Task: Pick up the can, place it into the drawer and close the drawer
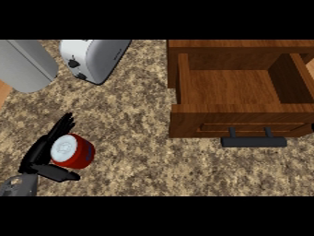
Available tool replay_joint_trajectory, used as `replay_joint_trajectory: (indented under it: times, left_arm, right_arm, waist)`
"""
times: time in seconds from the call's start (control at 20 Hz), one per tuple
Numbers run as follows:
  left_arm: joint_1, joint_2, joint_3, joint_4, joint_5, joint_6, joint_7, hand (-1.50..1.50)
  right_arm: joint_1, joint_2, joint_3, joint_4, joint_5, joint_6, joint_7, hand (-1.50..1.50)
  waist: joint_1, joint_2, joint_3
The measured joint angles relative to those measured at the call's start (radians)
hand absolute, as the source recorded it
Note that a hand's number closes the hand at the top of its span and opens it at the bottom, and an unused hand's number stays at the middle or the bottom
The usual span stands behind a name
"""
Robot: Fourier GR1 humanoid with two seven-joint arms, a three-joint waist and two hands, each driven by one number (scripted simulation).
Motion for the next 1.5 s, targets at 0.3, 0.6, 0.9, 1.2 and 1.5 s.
replay_joint_trajectory:
  times: [0.3,0.6,0.9,1.2,1.5]
  left_arm:
    - [-0.023,-0.019,-0.019,0.011,-0.001,0.006,0.008,-1.50]
    - [-0.038,-0.043,-0.047,-0.004,-0.002,-0.002,0.018,-1.50]
    - [-0.037,-0.061,-0.059,-0.027,0.005,-0.002,0.013,1.50]
    - [-0.027,-0.097,-0.072,-0.074,0.048,-0.043,0.062,1.50]
    - [0.018,-0.118,-0.087,-0.247,0.121,-0.107,0.174,1.50]
  right_arm:
    - [0.013,-0.019,-0.033,-0.017,-0.039,0.013,0.008,-1.50]
    - [0.037,-0.009,-0.031,-0.040,-0.043,0.028,0.009,-1.50]
    - [0.024,-0.002,-0.037,-0.031,-0.051,0.028,0.018,-1.50]
    - [0.042,0.009,-0.044,-0.027,-0.057,0.033,-0.007,-1.50]
    - [0.028,0.000,-0.045,-0.042,-0.062,0.020,0.019,-1.50]
  waist:
    - [-0.001,0.000,0.000]
    - [-0.001,-0.001,0.000]
    - [0.001,-0.002,0.003]
    - [0.001,-0.001,0.001]
    - [0.004,-0.002,0.001]
